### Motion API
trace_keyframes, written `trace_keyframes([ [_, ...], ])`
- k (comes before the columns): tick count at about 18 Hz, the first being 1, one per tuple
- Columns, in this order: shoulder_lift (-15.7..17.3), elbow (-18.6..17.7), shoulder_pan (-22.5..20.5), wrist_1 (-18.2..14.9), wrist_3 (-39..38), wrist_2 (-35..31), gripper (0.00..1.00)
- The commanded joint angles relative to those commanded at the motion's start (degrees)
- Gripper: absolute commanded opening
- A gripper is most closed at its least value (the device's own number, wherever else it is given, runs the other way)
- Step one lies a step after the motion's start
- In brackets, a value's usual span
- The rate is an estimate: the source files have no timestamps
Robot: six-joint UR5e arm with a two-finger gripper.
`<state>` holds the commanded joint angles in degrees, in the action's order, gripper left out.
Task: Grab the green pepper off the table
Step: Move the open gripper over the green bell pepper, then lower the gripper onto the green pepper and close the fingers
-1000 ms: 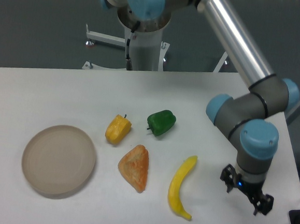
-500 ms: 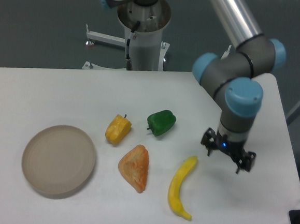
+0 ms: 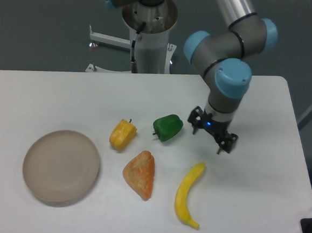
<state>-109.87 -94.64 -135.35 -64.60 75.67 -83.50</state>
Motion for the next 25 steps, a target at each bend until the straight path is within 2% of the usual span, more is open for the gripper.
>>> trace_keyframes([
  [2,1.8,-2.6,0.3,0.0,0.1,0.0,1.0],
  [7,3.2,-5.6,1.0,0.8,-0.4,0.0,1.0],
  [15,3.1,-6.4,2.1,1.1,-3.5,0.1,1.0],
  [18,2.7,-6.9,3.1,2.6,-4.1,0.0,1.0],
  [25,2.5,-8.7,3.3,3.2,-4.1,0.0,1.0],
])
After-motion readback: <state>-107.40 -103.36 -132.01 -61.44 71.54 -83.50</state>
